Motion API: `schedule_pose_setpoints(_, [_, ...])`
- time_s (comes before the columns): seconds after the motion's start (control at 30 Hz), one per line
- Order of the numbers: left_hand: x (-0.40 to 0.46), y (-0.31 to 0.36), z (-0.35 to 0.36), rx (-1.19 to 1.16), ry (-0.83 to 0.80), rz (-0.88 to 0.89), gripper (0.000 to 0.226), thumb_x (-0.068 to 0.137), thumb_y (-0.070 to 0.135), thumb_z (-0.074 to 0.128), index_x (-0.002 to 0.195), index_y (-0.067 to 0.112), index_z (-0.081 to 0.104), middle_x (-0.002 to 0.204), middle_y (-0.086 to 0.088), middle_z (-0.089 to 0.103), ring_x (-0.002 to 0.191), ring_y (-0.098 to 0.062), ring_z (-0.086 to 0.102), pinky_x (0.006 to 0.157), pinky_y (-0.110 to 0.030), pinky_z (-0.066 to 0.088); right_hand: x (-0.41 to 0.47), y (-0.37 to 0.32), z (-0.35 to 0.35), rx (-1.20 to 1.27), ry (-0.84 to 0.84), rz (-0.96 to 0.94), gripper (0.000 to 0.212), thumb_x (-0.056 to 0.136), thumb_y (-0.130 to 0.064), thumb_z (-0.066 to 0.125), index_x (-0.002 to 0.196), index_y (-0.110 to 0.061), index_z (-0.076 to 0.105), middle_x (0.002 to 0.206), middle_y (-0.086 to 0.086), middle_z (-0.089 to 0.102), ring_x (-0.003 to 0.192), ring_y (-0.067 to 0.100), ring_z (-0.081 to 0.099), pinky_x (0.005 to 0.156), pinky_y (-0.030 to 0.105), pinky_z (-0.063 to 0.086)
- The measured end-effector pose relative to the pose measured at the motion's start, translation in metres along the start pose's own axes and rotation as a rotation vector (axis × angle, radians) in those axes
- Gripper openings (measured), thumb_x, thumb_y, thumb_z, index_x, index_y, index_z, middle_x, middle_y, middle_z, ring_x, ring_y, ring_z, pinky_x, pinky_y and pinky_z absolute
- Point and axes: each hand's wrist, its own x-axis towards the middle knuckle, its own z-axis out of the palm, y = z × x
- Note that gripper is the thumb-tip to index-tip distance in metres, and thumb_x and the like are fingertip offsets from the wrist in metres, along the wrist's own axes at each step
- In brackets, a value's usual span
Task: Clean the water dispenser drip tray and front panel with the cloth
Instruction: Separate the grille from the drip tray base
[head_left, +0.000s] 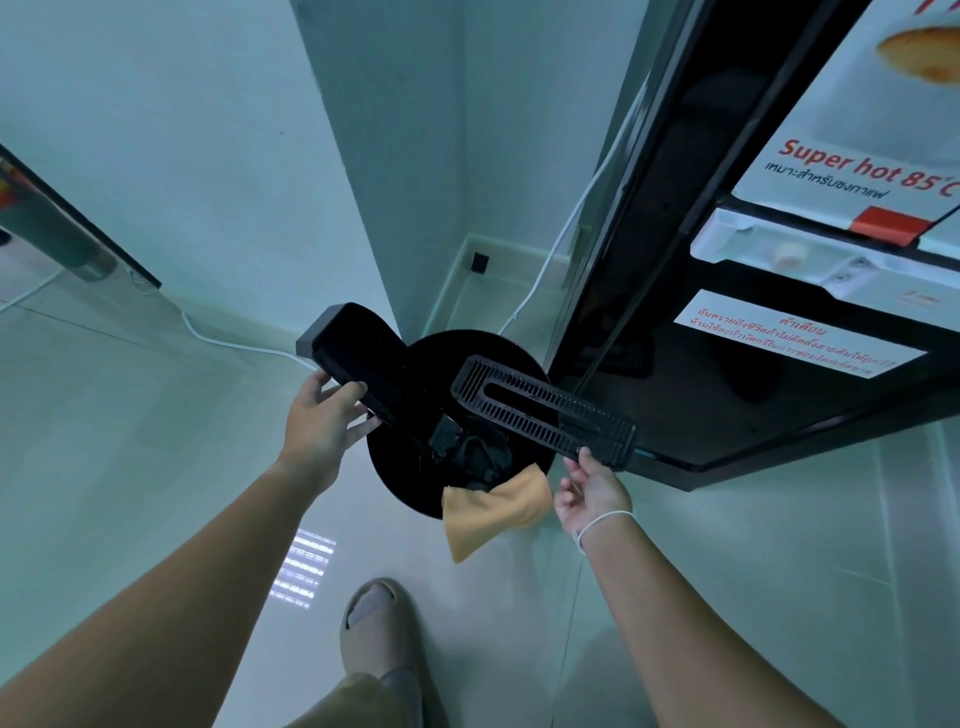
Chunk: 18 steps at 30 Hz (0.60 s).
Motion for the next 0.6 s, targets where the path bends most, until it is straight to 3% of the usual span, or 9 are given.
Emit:
schedule_pose_setpoints(0.07, [0.000, -0.001, 0.001, 0.003, 0.002, -0.005, 0.030, 0.089, 0.002, 0.053, 0.117, 0.010, 0.053, 0.098, -0.008, 0.060, 0.093, -0.033, 0.059, 0.079, -0.038, 0.055, 0.000, -0.001, -0.004, 0.026, 0.000, -0.007, 0.009, 0.095, -0.017, 0.050, 0.096, -0.008, 0.052, 0.080, 0.002, 0.051, 0.054, 0.011, 0.039, 0.030, 0.007, 0.027])
schedule_pose_setpoints(0.23, [-0.001, -0.001, 0.002, 0.003, 0.004, -0.008, 0.031, 0.089, 0.002, 0.053, 0.119, 0.010, 0.053, 0.099, -0.008, 0.059, 0.092, -0.032, 0.058, 0.077, -0.037, 0.056, -0.001, -0.005, -0.016, 0.023, -0.010, -0.033, 0.029, 0.096, -0.017, 0.046, 0.125, -0.011, 0.048, 0.102, 0.006, 0.056, 0.065, 0.014, 0.051, 0.034, 0.009, 0.040])
schedule_pose_setpoints(0.3, [-0.002, -0.001, 0.003, 0.005, -0.006, -0.011, 0.023, 0.089, 0.001, 0.053, 0.108, 0.013, 0.056, 0.098, -0.009, 0.058, 0.091, -0.032, 0.058, 0.076, -0.036, 0.056, -0.002, -0.006, -0.017, 0.025, -0.027, -0.038, 0.025, 0.095, -0.017, 0.048, 0.119, -0.010, 0.050, 0.108, 0.007, 0.054, 0.068, 0.014, 0.052, 0.037, 0.010, 0.044])
schedule_pose_setpoints(0.43, [-0.005, -0.001, 0.005, 0.011, -0.008, -0.013, 0.019, 0.089, -0.001, 0.052, 0.095, 0.017, 0.057, 0.089, -0.006, 0.060, 0.088, -0.031, 0.056, 0.075, -0.036, 0.055, -0.003, -0.007, -0.017, 0.108, -0.115, -0.031, 0.010, 0.091, -0.012, 0.054, 0.087, -0.004, 0.051, 0.091, 0.010, 0.052, 0.068, 0.018, 0.051, 0.043, 0.016, 0.051])
schedule_pose_setpoints(0.6, [-0.005, -0.001, 0.004, 0.032, 0.000, -0.006, 0.022, 0.090, 0.000, 0.052, 0.108, 0.011, 0.054, 0.093, -0.008, 0.060, 0.090, -0.032, 0.058, 0.075, -0.035, 0.056, -0.001, -0.012, -0.023, 0.096, -0.162, -0.049, 0.032, 0.090, -0.022, 0.055, 0.116, -0.010, 0.041, 0.093, 0.016, 0.055, 0.075, 0.027, 0.057, 0.066, 0.033, 0.052])
